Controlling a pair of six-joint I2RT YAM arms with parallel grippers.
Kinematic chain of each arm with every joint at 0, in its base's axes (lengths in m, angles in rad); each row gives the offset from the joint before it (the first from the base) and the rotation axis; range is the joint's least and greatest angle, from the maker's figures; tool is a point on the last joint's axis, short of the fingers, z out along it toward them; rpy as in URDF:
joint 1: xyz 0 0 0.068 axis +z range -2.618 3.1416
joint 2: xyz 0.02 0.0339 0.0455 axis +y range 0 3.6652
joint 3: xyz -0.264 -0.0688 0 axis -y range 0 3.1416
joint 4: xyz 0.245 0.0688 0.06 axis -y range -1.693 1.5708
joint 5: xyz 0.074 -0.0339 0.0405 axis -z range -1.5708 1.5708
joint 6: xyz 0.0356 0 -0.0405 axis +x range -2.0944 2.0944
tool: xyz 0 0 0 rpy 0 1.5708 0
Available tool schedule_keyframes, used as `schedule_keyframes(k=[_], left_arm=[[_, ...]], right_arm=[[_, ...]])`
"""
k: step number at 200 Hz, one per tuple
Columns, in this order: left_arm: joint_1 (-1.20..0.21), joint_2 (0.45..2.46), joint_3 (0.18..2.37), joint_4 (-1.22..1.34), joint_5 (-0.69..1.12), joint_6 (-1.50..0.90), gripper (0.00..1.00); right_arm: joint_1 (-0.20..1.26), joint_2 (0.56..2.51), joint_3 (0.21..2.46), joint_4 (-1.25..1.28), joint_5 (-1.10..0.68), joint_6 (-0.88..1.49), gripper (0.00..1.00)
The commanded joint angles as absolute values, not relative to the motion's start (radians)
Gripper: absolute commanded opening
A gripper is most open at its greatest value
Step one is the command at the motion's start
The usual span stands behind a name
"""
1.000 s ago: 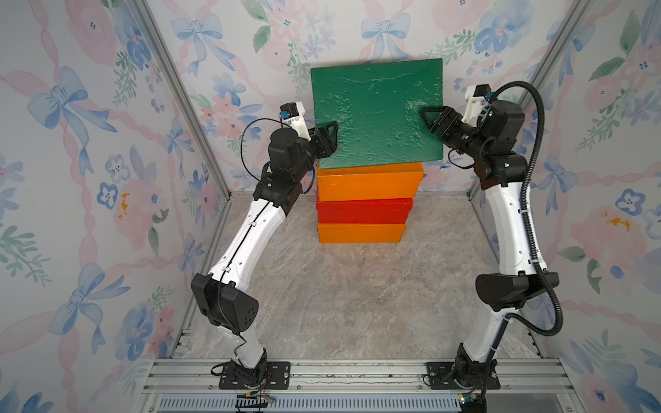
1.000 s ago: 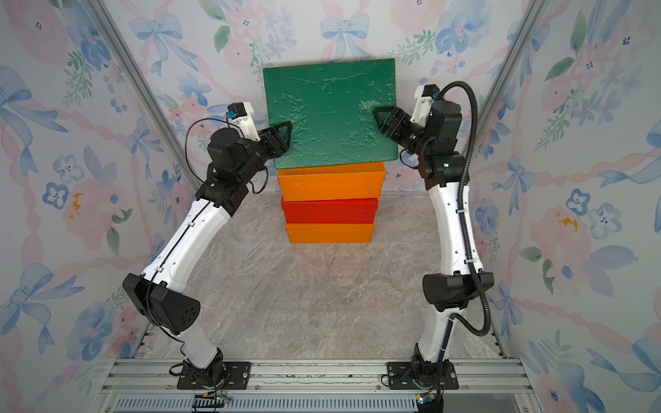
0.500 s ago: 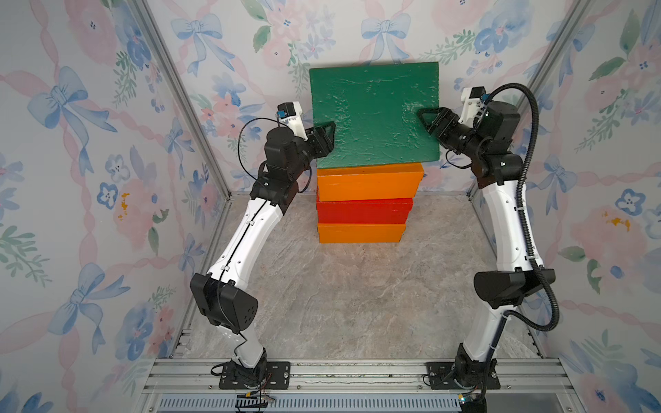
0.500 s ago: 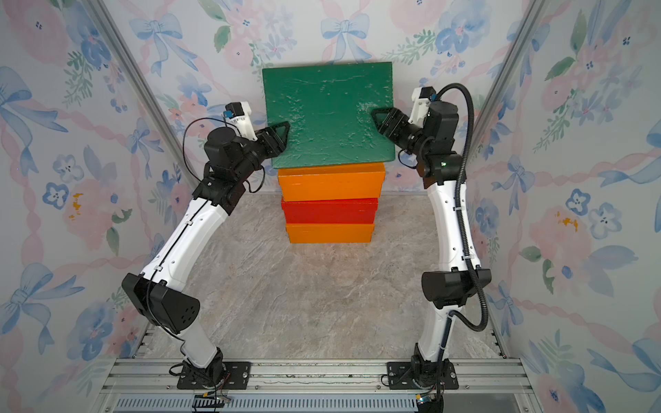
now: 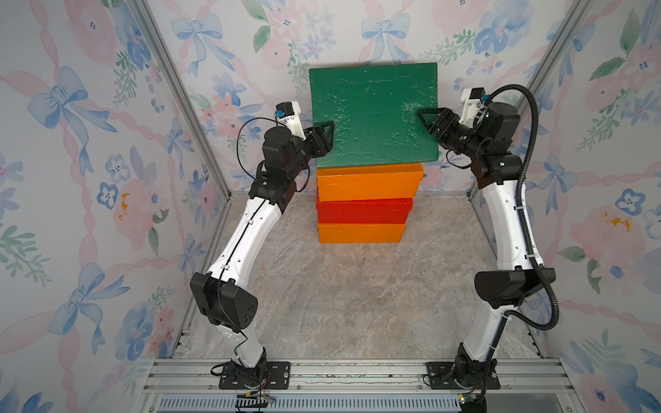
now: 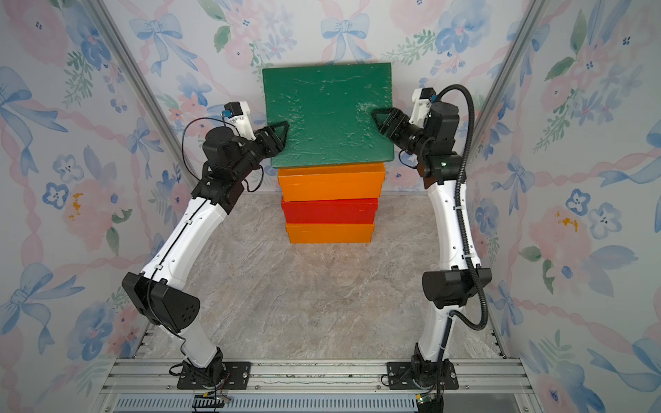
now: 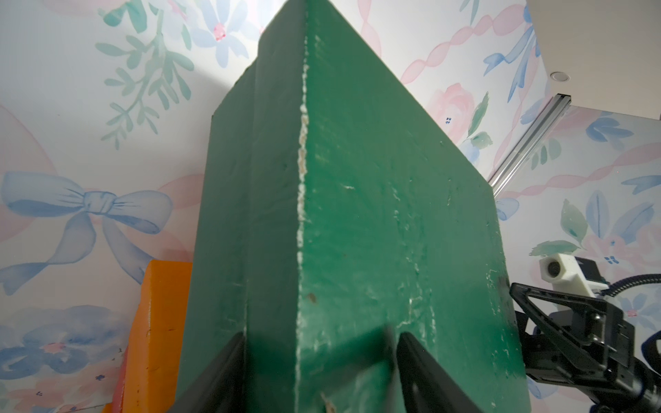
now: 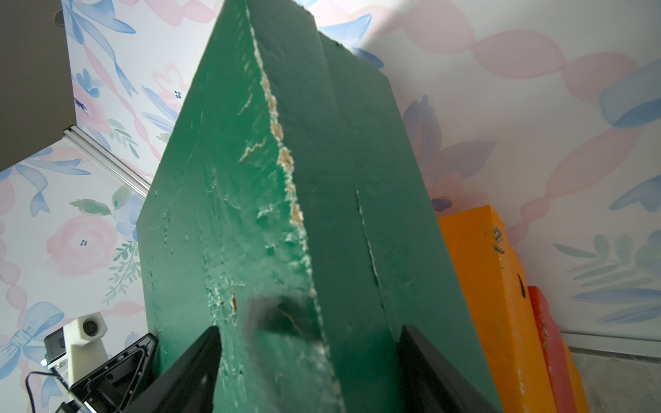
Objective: Stack the shoeboxes
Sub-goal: Place the shoebox at the shoebox.
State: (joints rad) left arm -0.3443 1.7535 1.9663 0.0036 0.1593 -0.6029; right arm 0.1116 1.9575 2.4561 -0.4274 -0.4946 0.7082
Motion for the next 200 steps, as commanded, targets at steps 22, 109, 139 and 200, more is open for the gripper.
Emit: schedule_keyframes(k=[22, 109, 139, 200], left_arm=[[-0.376, 1.795, 1.98, 0.012, 0.37, -0.634, 0.69], [-0.341, 1.802, 1.982, 0.012, 0.371, -0.646, 0.83], [-0.324, 1.805, 1.985, 0.013, 0.373, -0.652, 0.85], [-0.305, 1.816, 1.993, 0.014, 0.385, -0.658, 0.9]], right_arm=[[0.152, 1.958, 2.42, -0.366, -0.709, 0.769, 0.77], [0.124, 1.982, 2.427, -0.34, -0.711, 0.811, 0.77], [0.118, 1.999, 2.442, -0.342, -0.71, 0.816, 0.77], [0.103, 2.013, 2.451, -0.333, -0.708, 0.829, 0.78]])
